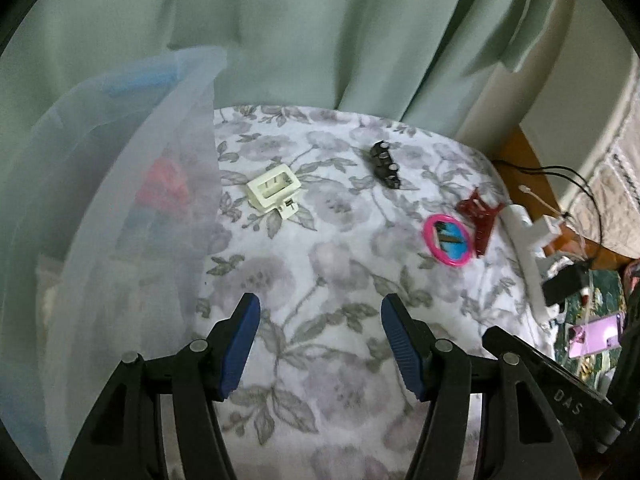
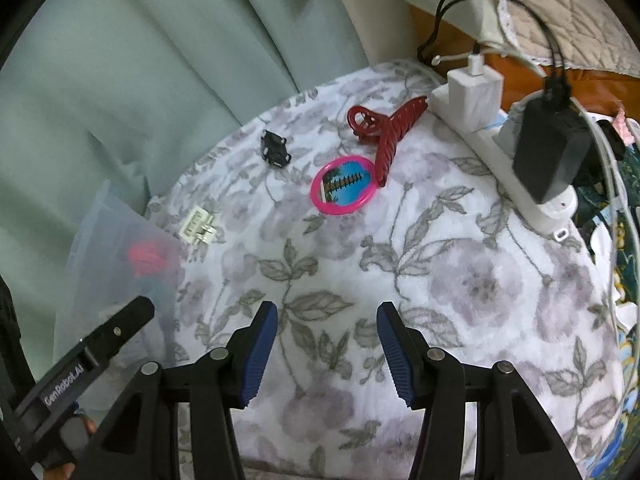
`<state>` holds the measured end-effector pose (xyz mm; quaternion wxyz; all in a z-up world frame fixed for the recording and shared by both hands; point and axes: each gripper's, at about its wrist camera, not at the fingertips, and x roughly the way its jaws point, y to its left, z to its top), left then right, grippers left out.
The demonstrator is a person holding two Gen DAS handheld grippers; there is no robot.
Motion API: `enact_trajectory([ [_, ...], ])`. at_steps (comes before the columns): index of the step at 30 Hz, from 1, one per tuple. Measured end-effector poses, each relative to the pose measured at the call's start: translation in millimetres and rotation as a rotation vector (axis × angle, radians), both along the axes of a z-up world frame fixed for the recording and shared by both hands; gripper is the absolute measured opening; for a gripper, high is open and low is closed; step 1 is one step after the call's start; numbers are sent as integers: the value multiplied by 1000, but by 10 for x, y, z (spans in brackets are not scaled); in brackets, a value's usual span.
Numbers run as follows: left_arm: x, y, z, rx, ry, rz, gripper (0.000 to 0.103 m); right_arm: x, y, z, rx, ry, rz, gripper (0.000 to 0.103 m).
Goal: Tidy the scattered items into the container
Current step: 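Move the left gripper to the white plastic clip while the right moves to the pink mirror, then close the left gripper on the white clip while the right grasps the pink round mirror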
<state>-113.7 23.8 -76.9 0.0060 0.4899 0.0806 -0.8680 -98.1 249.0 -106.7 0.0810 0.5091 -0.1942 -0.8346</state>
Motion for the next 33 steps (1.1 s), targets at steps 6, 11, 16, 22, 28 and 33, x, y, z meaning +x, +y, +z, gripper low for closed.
enact_trajectory([
  [6,-359,-93,-233,-6,-32,42,64,-256,-89,-134,28,-25,31,56],
  [11,-625,-159,-373,-23,-30,78,64,-473,-152,-299,66,-61,54,56],
  [16,-854,-159,-526,-59,-34,91,64,-667,-207,-436,94,-76,65,56],
  [22,-1089,-208,-693,-119,-42,138,64,-883,-271,-496,133,-50,85,56],
  [28,-1280,-235,-894,-130,-73,151,64,-1052,-322,-508,177,-5,100,58],
  [33,-1401,-229,-930,-144,-52,146,65,-1139,-345,-520,213,36,98,58],
])
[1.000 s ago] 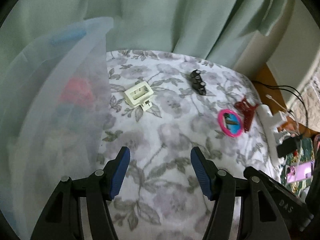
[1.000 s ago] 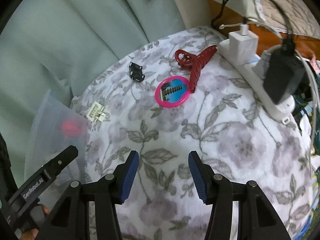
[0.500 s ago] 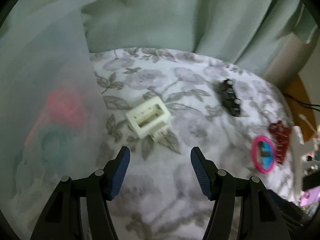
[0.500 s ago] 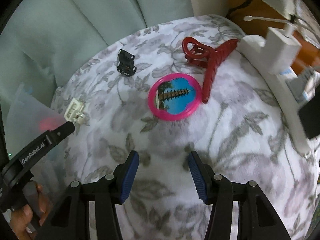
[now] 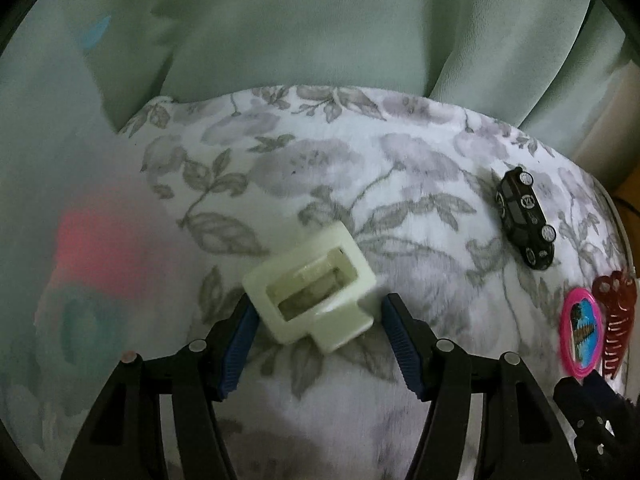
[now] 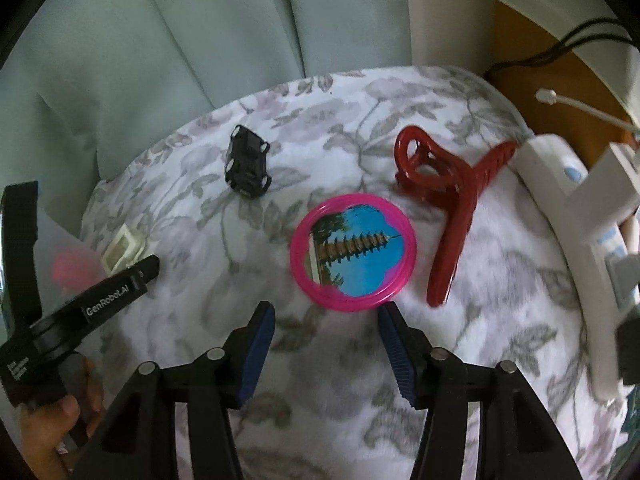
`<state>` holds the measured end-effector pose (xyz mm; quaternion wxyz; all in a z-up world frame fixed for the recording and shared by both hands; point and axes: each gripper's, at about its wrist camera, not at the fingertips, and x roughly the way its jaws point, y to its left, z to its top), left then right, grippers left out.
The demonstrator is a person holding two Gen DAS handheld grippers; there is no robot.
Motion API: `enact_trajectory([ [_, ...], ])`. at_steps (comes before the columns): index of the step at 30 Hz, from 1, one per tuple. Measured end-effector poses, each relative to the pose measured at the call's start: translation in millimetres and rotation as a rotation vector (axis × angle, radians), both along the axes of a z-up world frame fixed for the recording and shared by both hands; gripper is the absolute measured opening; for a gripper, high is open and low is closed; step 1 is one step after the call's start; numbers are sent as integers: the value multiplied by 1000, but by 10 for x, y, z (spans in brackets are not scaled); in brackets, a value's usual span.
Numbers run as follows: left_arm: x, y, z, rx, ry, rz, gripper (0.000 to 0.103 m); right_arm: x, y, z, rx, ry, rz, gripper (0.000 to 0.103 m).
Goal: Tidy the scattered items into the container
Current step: 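Close the left gripper on the white clip while the right grasps the pink round mirror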
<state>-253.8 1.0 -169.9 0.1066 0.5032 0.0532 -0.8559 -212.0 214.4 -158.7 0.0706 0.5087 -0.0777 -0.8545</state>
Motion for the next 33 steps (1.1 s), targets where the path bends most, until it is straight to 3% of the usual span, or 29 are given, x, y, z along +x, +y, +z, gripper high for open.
enact_trajectory([
  [8,-116,-3,4,2,20,17,67,-241,-4,-5,18,30,-54,60],
  [15,-197,-17,1,2,28,22,67,-443,-112,-4,79,53,-66,69],
  [21,-201,-38,4,7,40,25,67,-553,-201,-25,144,69,-61,69],
  [28,-110,-22,10,10,48,14,60,-505,-136,-7,121,59,-60,65],
  [33,14,-14,22,20,38,1,60,-330,-93,-10,126,46,-49,52],
])
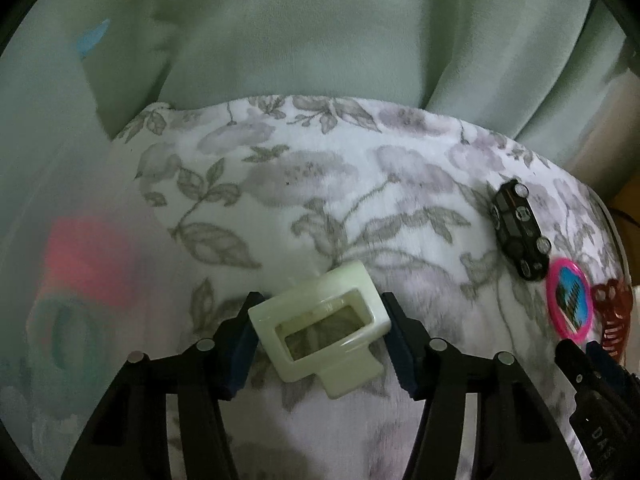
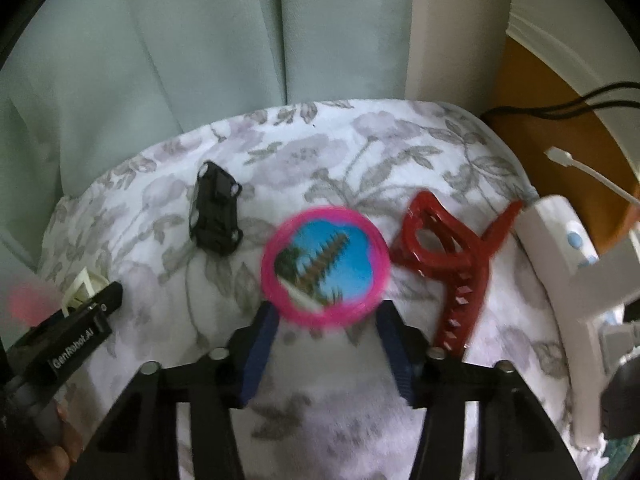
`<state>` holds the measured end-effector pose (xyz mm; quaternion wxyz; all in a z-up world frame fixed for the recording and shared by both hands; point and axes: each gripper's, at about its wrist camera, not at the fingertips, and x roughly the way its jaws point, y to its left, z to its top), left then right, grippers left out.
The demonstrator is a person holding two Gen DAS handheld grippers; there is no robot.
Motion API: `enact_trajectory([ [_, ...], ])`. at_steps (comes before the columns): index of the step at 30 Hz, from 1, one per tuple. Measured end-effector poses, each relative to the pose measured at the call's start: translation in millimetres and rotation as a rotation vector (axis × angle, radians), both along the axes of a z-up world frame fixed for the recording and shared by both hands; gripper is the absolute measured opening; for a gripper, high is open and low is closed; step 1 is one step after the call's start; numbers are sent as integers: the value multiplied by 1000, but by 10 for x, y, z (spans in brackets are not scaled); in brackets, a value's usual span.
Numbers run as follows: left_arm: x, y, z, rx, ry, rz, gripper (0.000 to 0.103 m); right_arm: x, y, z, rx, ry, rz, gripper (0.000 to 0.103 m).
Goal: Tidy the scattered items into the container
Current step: 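Close the left gripper on the white clip while the right grasps the pink round mirror, then carry the white clip with the left gripper over the clear box while the right carries the mirror there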
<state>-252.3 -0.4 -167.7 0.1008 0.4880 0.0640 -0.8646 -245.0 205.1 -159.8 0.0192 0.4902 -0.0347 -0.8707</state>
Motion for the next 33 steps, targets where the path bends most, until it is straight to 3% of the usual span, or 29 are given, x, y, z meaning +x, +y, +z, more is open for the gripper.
enact_trajectory([
  [4,34,29,10,-2,-14,-6,60,53,29,10,-20,-5,12,52],
  [7,29,13,3,3,-16,-4,60,1,60,23,-64,1,4,63],
  [9,39,38,7,-5,-16,-5,60,-50,43,29,-62,9,-1,68],
  [18,33,20,-1,-4,-6,-11,60,-316,20,28,-10,55,-17,76],
  [25,25,27,2,-6,-1,-11,60,-380,5,-3,33,70,-16,75],
  [29,35,23,7,-3,0,-13,60,-284,-87,-6,35,63,-91,75],
  [33,45,33,5,-8,2,-15,60,-244,-46,1,21,59,-88,75],
])
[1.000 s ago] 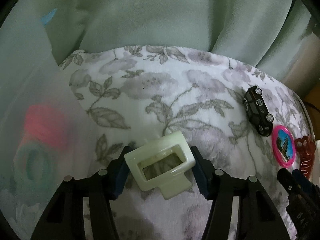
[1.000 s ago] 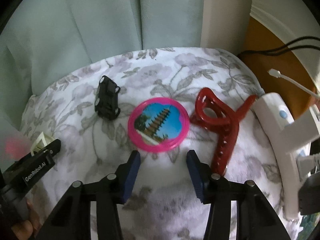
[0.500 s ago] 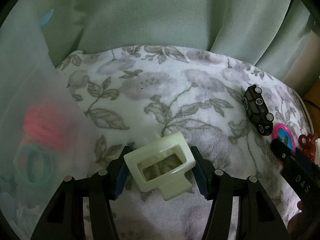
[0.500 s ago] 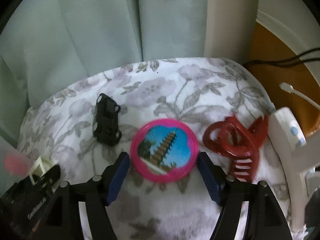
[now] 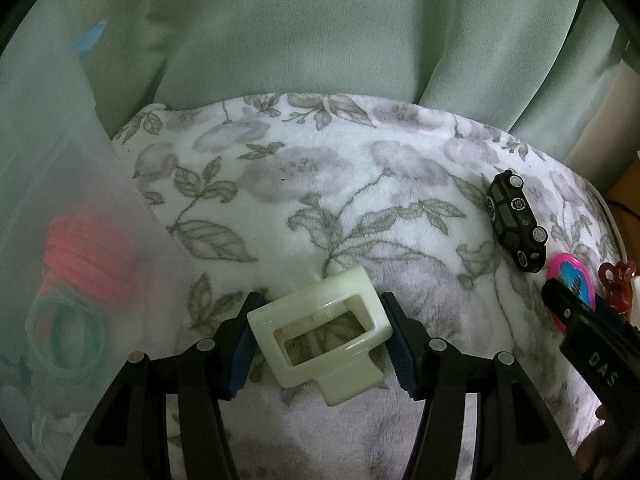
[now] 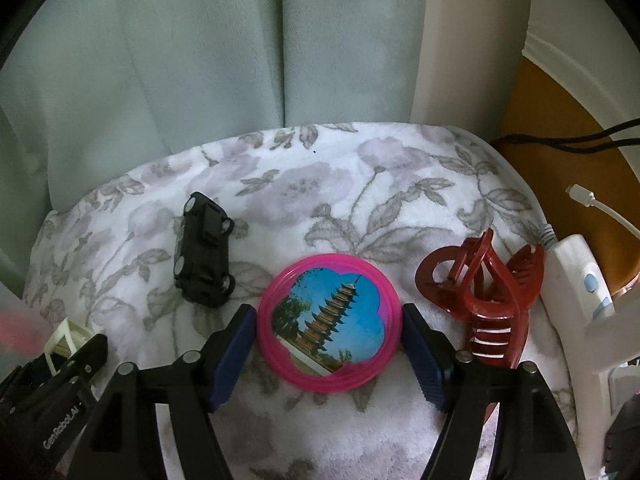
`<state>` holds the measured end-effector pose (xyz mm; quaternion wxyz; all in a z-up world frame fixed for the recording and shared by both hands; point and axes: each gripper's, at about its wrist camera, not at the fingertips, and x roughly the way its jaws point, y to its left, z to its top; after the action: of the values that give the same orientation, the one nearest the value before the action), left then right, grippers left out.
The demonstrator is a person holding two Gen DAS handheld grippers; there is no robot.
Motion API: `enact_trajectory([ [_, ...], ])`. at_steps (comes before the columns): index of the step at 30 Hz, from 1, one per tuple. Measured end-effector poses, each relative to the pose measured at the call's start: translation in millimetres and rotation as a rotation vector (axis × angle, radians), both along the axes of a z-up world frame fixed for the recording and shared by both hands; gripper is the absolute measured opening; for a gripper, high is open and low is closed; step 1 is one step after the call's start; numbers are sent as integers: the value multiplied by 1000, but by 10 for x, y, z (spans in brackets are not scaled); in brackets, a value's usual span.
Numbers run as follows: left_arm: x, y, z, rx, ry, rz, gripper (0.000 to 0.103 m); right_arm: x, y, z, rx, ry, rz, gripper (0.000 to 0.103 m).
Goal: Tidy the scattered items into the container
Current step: 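Carry the white clip with the left gripper over the clear box while the right carries the mirror there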
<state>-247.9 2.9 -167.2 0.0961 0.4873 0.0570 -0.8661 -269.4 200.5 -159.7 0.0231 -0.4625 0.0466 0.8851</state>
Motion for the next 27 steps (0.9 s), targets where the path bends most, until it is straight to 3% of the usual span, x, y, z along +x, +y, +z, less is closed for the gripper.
enact_trajectory([
  [12,220,72,13,11,-24,-41,59,444,45,17,-3,-35,31,75],
  [21,655,197,24,15,-68,-106,59,1028,345,20,-99,-70,-1,75],
  [27,920,230,93,75,-92,-102,59,1306,478,133,-152,-69,-35,75],
])
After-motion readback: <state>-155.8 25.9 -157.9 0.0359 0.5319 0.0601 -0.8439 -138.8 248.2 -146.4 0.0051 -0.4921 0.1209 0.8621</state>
